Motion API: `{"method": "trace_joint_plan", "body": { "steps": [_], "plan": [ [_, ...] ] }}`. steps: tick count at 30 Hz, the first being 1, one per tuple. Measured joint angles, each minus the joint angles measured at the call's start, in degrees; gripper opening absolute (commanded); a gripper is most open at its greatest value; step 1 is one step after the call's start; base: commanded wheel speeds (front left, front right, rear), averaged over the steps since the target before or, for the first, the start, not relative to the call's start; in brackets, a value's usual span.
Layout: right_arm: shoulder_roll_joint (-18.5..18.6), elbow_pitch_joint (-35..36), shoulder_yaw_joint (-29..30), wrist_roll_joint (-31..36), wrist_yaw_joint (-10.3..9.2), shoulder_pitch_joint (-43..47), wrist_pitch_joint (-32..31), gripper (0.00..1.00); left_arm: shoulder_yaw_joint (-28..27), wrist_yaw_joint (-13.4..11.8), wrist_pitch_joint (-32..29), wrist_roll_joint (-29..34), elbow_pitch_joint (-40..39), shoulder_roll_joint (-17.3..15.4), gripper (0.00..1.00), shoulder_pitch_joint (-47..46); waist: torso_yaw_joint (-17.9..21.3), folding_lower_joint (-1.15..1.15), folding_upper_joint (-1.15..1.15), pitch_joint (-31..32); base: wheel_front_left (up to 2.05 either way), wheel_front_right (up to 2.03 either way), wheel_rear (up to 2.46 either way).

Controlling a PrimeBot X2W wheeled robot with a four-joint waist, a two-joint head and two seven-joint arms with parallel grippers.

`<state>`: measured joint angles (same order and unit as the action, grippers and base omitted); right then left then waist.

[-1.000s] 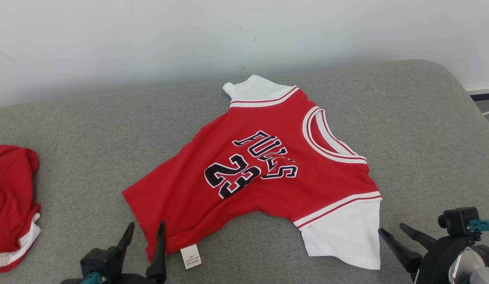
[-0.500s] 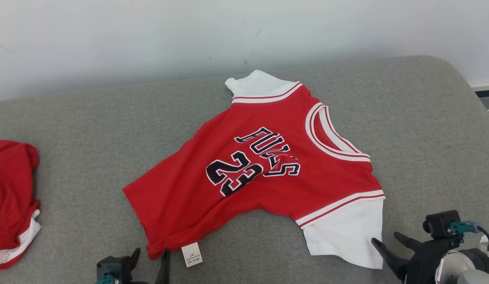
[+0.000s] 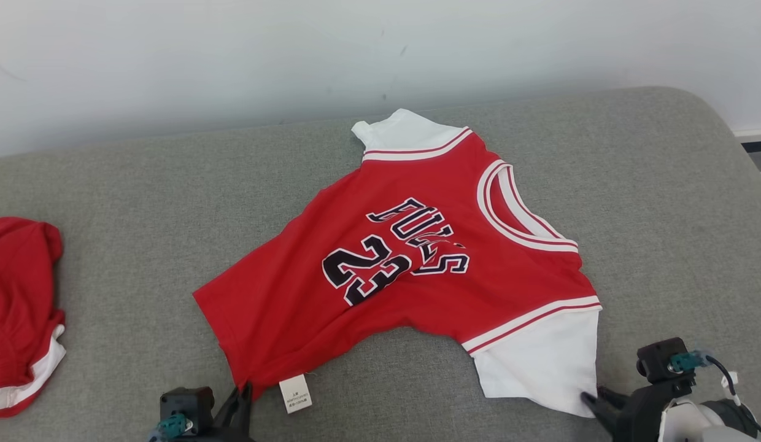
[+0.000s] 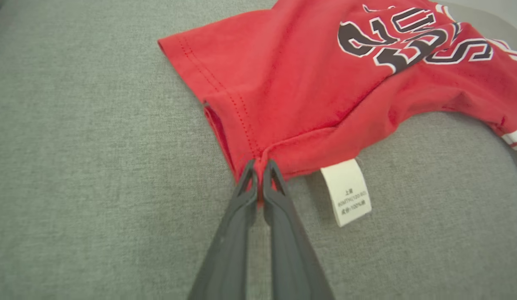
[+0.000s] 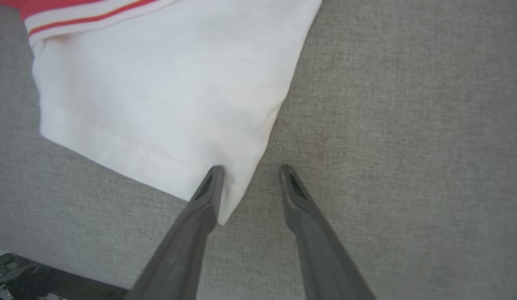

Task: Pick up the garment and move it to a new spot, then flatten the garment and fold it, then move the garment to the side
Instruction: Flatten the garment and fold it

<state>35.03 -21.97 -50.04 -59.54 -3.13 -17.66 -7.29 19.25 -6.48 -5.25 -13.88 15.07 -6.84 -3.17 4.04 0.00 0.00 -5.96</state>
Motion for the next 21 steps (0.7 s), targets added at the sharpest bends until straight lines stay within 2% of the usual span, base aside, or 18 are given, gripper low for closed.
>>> {"method": "trace_joint_plan", "body": {
  "steps": [7,15,21],
  "plan": [
    [-1.04,-0.10,-0.03,0.14,0.04,-0.64,-0.68,0.00,0.33,0.45,-0.20,-0.35,1.08,0.36,0.00,-0.75,-0.58,0.00,0.00,-0.06,0.00,0.00,0.00],
    [-0.51,1.56,6.28,-2.46,0.60,-1.69,5.53,0.00,-1.98,0.38,2.94,-0.86,-2.65,-0.57,0.00,-0.71,-0.94,0.00,0.00,0.35,0.00,0.00,0.00],
    [-0.23,2.43,7.14,-3.91,1.67,-1.24,7.31,0.00,-1.86,0.38,3.85,-0.86,-4.67,-0.54,0.00,-0.60,-0.71,0.00,0.00,1.05,0.00,0.00,0.00]
  ]
}}
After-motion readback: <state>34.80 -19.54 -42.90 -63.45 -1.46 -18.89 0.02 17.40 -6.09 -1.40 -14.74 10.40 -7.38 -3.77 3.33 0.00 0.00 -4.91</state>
